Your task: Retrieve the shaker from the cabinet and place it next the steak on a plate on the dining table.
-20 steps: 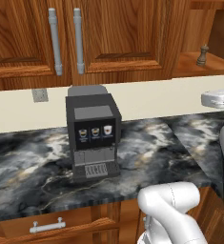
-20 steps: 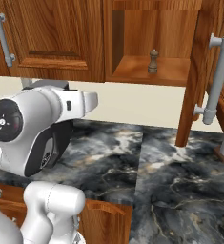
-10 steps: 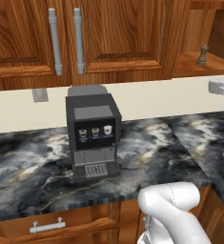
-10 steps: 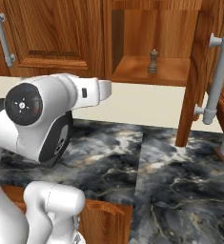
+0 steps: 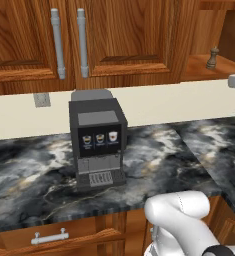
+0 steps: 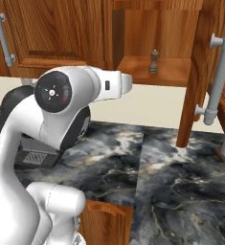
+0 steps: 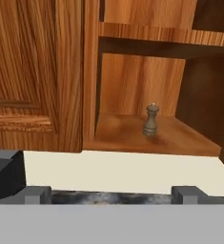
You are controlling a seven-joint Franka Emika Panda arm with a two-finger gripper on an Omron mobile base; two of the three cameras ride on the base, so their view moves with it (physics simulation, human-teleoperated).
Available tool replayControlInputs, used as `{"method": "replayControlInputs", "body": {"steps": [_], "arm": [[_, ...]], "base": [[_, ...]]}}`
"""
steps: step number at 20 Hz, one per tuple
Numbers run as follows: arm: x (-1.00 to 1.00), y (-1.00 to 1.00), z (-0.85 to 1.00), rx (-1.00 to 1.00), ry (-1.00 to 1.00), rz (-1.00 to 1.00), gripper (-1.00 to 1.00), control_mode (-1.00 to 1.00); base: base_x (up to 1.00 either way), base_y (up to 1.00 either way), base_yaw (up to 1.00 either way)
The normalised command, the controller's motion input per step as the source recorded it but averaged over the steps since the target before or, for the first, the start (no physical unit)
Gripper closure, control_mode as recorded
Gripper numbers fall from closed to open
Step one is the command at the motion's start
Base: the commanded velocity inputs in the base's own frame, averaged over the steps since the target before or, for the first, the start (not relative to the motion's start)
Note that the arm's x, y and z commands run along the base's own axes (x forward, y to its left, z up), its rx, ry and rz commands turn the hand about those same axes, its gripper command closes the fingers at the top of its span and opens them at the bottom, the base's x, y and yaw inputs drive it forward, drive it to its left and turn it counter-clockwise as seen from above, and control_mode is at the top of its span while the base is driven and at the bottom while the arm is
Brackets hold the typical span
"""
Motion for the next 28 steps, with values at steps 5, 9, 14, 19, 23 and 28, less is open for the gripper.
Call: {"method": "replayControlInputs", "body": {"steps": [5, 9, 14, 19, 23, 28], "arm": [[0.33, -0.32, 0.00, 0.00, -0.02, 0.00, -1.00, -1.00], [0.38, -0.27, 0.00, 0.00, -0.04, 0.00, -1.00, -1.00], [0.40, -0.16, 0.00, 0.00, -0.08, 0.00, -1.00, -1.00], [0.43, -0.10, 0.00, 0.00, -0.08, 0.00, -1.00, -1.00], [0.46, -0.06, 0.00, 0.00, -0.03, 0.00, -1.00, -1.00], [0.47, -0.10, 0.00, 0.00, 0.00, 0.00, -1.00, -1.00]], "base": [[0.00, 0.00, 0.00], [0.00, 0.00, 0.00], [0.00, 0.00, 0.00], [0.00, 0.00, 0.00], [0.00, 0.00, 0.00], [0.00, 0.00, 0.00]]}}
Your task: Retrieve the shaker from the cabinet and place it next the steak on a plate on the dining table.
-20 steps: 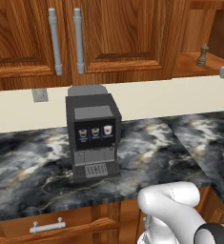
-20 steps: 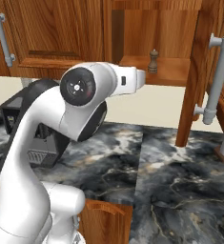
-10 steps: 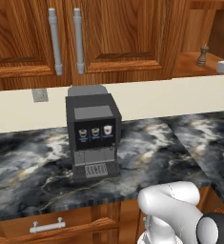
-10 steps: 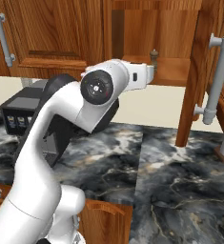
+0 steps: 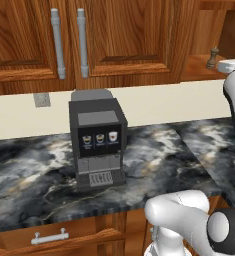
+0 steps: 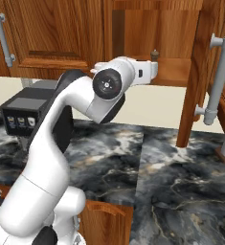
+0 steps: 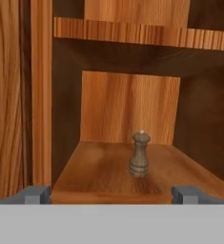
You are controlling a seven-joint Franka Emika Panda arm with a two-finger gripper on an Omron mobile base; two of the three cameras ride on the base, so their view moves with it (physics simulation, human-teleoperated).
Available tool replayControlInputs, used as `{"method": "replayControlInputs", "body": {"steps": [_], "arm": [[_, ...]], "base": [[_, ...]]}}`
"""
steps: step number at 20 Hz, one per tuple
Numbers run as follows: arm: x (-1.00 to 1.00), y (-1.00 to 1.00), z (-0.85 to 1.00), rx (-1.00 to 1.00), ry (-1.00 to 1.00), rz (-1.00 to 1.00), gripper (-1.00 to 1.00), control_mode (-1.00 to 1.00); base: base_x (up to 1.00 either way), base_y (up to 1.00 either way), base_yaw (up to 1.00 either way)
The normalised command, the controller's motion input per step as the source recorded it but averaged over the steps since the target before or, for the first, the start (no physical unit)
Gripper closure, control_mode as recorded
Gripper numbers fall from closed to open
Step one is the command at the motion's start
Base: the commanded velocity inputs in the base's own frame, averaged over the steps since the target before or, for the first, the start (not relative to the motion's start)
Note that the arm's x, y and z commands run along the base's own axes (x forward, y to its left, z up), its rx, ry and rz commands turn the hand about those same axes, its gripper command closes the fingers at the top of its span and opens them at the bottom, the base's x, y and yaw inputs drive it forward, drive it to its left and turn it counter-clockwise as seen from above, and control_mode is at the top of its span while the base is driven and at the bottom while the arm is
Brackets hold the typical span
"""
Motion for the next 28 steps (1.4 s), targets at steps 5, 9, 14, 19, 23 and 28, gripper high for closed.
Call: {"method": "replayControlInputs", "body": {"steps": [5, 9, 14, 19, 23, 28], "arm": [[0.34, -0.33, 0.00, 0.02, 0.01, 0.00, -1.00, -1.00], [0.36, -0.38, 0.00, 0.03, 0.04, 0.00, -1.00, -1.00], [0.33, -0.28, 0.00, 0.01, 0.02, 0.00, -1.00, -1.00], [0.35, -0.18, 0.00, 0.00, 0.02, 0.00, -1.00, -1.00], [0.30, -0.12, 0.00, 0.00, 0.00, 0.00, -1.00, -1.00], [0.34, -0.04, 0.00, 0.00, 0.03, 0.00, -1.00, -1.00]], "base": [[0.00, 0.00, 0.00], [0.00, 0.00, 0.00], [0.00, 0.00, 0.00], [0.00, 0.00, 0.00], [0.00, 0.00, 0.00], [0.00, 0.00, 0.00]]}}
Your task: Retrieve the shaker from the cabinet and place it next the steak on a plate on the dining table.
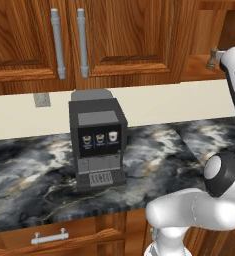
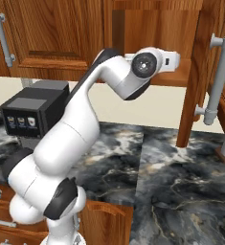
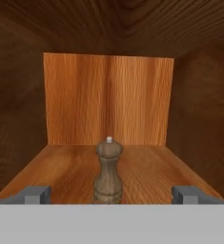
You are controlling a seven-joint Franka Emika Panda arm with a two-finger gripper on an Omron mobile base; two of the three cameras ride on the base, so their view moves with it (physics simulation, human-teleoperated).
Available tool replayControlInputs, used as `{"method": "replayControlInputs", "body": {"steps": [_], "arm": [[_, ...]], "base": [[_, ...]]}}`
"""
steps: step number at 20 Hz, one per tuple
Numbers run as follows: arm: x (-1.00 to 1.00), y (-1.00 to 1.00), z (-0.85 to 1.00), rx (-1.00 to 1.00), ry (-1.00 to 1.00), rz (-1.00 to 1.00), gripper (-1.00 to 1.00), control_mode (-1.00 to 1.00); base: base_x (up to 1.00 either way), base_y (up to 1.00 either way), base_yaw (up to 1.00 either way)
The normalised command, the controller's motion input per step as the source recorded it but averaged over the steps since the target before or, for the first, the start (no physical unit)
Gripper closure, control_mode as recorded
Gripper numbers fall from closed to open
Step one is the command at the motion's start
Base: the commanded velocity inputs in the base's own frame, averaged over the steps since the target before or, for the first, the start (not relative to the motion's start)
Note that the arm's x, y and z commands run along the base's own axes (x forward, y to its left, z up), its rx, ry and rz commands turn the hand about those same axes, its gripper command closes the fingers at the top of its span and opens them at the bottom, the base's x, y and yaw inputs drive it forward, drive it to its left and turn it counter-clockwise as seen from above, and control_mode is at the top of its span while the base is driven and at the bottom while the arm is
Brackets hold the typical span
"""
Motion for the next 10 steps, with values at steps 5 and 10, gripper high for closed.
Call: {"method": "replayControlInputs", "body": {"steps": [5, 10], "arm": [[0.36, -0.08, 0.00, 0.00, 0.01, 0.01, -1.00, -1.00], [0.37, 0.00, -0.03, 0.00, 0.00, 0.00, -1.00, -1.00]], "base": [[0.00, 0.00, 0.00], [0.00, 0.00, 0.00]]}}
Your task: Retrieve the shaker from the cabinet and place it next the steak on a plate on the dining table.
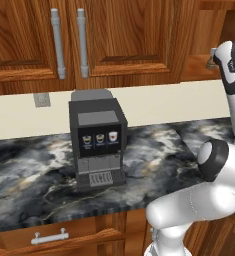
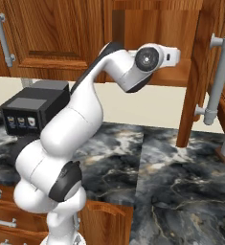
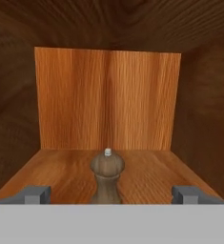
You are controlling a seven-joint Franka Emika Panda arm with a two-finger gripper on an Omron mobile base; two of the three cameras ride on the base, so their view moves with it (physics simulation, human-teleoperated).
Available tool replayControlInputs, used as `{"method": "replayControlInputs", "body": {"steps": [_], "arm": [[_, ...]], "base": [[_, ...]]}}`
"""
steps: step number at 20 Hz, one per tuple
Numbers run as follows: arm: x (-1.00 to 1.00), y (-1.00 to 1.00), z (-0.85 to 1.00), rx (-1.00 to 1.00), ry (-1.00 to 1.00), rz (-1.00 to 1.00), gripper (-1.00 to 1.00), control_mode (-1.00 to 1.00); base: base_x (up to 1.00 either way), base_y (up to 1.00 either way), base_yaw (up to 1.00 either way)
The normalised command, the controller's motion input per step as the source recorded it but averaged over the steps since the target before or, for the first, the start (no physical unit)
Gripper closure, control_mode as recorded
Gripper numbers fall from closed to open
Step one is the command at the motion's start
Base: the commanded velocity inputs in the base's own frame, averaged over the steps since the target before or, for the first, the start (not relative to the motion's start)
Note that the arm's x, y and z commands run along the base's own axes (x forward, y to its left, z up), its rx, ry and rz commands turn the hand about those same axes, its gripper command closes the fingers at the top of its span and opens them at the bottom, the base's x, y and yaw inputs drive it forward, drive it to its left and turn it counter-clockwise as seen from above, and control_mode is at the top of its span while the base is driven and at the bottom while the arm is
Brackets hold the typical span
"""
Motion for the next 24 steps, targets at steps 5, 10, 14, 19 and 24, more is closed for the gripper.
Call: {"method": "replayControlInputs", "body": {"steps": [5, 10, 14, 19, 24], "arm": [[0.28, 0.00, -0.03, 0.00, 0.00, 0.00, -1.00, -1.00], [0.05, 0.00, -0.06, 0.00, 0.00, 0.00, -1.00, -1.00], [0.12, 0.00, -0.09, 0.00, 0.00, 0.00, -1.00, -1.00], [0.18, 0.00, -0.08, 0.00, 0.00, 0.00, -1.00, -1.00], [0.15, 0.00, -0.01, 0.00, 0.00, 0.00, -1.00, -1.00]], "base": [[0.00, 0.00, 0.00], [0.00, 0.00, 0.00], [0.00, 0.00, 0.00], [0.00, 0.00, 0.00], [0.00, 0.00, 0.00]]}}
